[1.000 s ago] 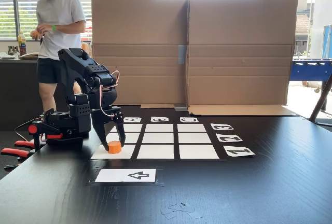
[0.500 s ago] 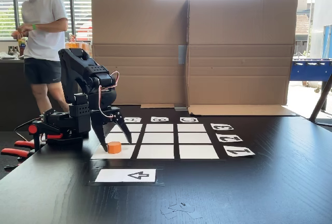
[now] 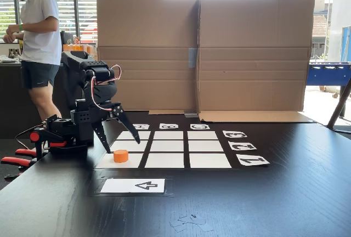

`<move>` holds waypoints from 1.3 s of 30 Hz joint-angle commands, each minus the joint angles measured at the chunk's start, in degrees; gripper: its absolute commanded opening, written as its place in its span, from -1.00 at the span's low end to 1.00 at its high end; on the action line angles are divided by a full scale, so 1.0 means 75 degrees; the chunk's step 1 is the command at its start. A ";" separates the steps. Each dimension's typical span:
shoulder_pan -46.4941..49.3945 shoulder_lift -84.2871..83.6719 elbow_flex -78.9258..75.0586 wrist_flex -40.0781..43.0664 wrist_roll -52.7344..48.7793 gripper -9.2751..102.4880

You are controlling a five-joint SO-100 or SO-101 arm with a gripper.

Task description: Pick up the round, orange token and place it in the grid on square A1.

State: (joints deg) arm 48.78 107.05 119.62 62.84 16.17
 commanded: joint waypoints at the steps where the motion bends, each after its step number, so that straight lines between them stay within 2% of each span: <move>1: 0.0363 0.0574 -0.0668 0.0246 -0.0035 -0.22; 8: 0.1125 0.2039 -0.1547 0.1477 -0.0117 -0.23; 13: 0.2109 0.3410 -0.1500 0.2004 -0.0270 -0.23; 17: 0.3246 0.4371 -0.0984 0.2086 -0.0363 -0.26; 24: 0.4734 0.5543 0.0516 0.2086 -0.1020 -0.47; 33: 0.5777 0.6832 0.2438 0.2016 -0.1793 -0.55; 39: 0.6000 0.7559 0.3199 0.2098 -0.1887 -0.60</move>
State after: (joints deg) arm 93.08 161.89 142.73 78.31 2.46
